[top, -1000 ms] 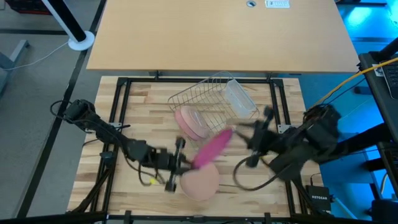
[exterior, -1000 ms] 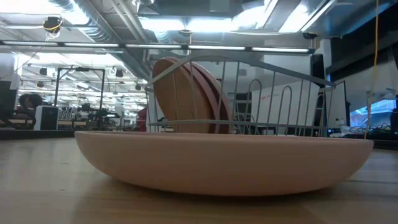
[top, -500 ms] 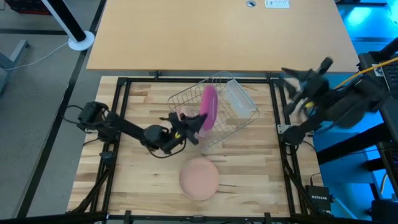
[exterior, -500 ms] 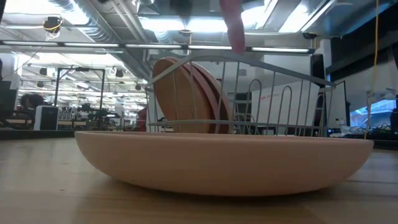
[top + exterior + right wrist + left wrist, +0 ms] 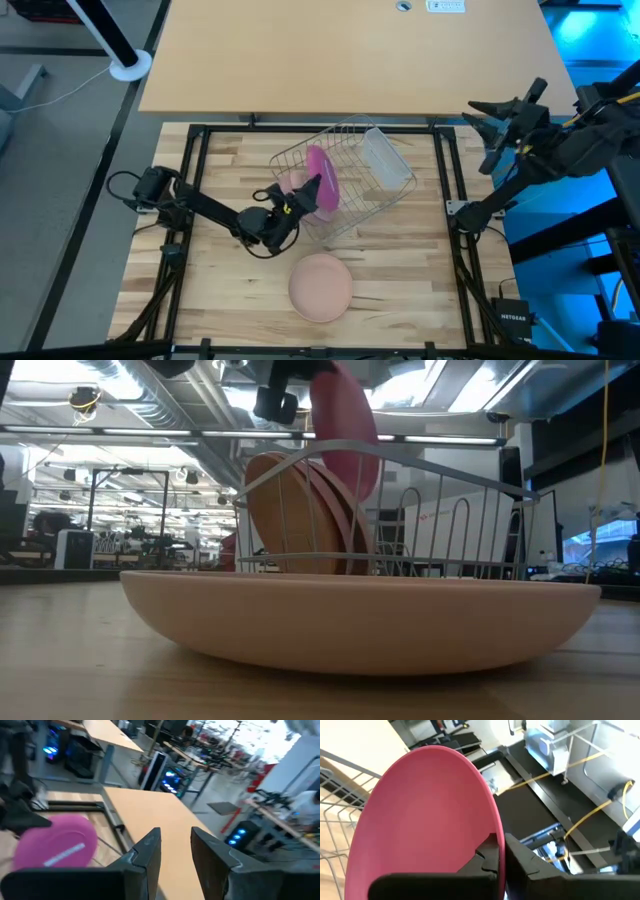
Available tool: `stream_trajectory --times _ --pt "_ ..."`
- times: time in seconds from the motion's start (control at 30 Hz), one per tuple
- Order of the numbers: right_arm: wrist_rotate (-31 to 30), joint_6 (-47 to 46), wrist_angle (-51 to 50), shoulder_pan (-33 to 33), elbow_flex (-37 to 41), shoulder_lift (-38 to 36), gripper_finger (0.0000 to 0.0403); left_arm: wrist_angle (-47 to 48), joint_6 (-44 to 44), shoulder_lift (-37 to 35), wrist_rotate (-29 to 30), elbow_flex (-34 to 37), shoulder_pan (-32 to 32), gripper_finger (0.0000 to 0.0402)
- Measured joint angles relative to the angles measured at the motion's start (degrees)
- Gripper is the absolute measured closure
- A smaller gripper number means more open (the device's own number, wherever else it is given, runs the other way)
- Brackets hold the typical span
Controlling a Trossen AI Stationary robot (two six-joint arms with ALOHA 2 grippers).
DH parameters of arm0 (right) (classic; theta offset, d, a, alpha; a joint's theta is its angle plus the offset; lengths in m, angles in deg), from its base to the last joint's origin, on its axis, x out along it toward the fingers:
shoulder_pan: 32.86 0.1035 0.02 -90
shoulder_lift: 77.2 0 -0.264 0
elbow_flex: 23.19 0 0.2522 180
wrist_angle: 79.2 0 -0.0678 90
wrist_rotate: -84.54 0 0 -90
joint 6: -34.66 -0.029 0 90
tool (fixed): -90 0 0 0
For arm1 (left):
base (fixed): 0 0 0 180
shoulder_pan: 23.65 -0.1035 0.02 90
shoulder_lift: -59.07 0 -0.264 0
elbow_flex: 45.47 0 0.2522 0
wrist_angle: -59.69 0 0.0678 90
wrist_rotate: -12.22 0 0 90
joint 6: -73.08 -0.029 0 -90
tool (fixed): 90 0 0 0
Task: Sort dishes
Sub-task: Put the pink plate into the dish rack
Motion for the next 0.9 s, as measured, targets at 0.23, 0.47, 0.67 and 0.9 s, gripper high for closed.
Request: stream_trajectory --times 0.23,0.47,0.67,0.9 --pt "-6.42 -1.15 -0.01 0.0 12.45 -3.92 0.0292 0.23 4.0 0.0 1.67 0.0 -1.96 0.0401" --pt "-6.34 -5.45 0.0 0.0 21.85 -7.17 0.0292 2.44 5.03 -0.04 3.69 -0.73 -3.33 0.0401" --pt "-6.31 -9.78 0.01 0.0 27.49 -9.29 0.0292 14.46 6.43 -0.11 3.45 -6.5 -4.06 0.0401" --pt "-6.27 -12.83 0.01 0.0 30.6 -11.13 0.0292 31.5 13.97 -0.13 3.28 -12.22 -4.01 0.0401"
